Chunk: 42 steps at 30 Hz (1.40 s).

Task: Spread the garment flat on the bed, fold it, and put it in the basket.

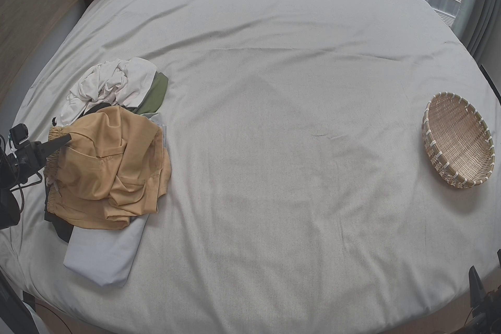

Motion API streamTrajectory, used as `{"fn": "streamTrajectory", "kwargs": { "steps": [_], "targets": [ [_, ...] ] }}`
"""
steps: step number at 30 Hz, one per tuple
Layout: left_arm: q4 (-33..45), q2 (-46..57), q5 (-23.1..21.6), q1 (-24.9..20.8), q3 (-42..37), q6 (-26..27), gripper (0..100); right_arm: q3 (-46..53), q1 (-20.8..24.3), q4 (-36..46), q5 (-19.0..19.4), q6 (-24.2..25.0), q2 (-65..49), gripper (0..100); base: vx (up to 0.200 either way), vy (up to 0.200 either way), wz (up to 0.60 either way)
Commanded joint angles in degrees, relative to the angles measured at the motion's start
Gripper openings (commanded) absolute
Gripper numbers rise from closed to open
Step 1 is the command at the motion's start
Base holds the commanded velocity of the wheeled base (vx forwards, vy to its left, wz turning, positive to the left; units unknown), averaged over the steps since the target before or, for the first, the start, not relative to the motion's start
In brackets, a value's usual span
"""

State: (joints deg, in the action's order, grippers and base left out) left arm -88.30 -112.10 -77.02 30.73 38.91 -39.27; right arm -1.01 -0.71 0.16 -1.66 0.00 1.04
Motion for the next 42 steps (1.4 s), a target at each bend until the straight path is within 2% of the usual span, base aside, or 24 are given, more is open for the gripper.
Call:
{"fn": "streamTrajectory", "kwargs": {
  "steps": [1,5,9,11,13,17,19,20,21,22,27,37,39,42],
  "targets": [
    [-0.03,-0.04,-0.06,0.03,0.11,-0.02,0,1.01,0.00,0.02,-0.01,0.00,-0.51,100,0.000,0.000,0.00],
    [-0.03,0.66,-0.32,-0.15,0.55,-0.55,0,1.01,0.00,0.02,-0.01,-0.09,-0.51,100,0.000,0.000,0.00],
    [-0.03,3.03,0.12,-0.76,1.25,-4.24,0,1.01,0.00,0.02,-0.01,-0.09,-0.51,100,0.000,0.000,0.00],
    [-0.03,7.60,0.29,-2.17,1.34,-11.53,0,1.01,0.00,0.02,-0.01,-0.09,-0.51,100,0.000,0.000,0.00],
    [-0.03,10.85,1.35,-3.93,1.34,-15.67,0,1.01,0.00,0.02,-0.01,-0.09,-0.51,100,0.000,0.000,0.00],
    [-0.03,15.78,8.20,-10.43,1.17,-20.68,0,1.01,0.00,0.02,-0.01,-0.09,-0.51,100,0.000,0.000,0.00],
    [0.05,17.01,11.10,-14.38,0.99,-21.03,0,1.01,0.00,0.02,-0.01,-0.18,-0.51,100,0.000,0.000,0.00],
    [0.05,17.01,11.10,-14.38,0.99,-21.03,0,1.01,0.00,0.02,-0.01,-0.18,-0.51,100,0.000,0.000,0.00],
    [0.23,17.89,12.86,-17.90,0.64,-21.03,0,1.01,0.00,0.02,-0.01,-0.35,-0.51,100,0.000,0.000,0.00],
    [0.32,18.24,13.30,-19.31,0.55,-21.03,0,1.01,0.00,0.02,-0.01,-0.35,-0.51,100,0.000,0.000,0.00],
    [1.20,20.17,14.71,-23.79,0.11,-21.03,0,1.01,0.00,0.02,-0.01,-0.44,-0.51,100,0.000,0.000,0.00],
    [3.04,20.79,15.23,-24.49,-1.30,-20.59,0,1.01,0.00,0.02,-0.01,-0.62,-0.51,100,0.000,0.000,0.00],
    [2.95,20.52,16.55,-24.84,-1.91,-19.97,0,1.01,0.00,0.02,-0.01,-0.62,-0.51,100,0.000,0.000,0.00],
    [2.95,19.91,19.98,-27.22,-3.05,-16.28,0,1.01,0.00,0.02,-0.01,-0.62,-0.51,100,0.000,0.000,0.00]
  ]
}}
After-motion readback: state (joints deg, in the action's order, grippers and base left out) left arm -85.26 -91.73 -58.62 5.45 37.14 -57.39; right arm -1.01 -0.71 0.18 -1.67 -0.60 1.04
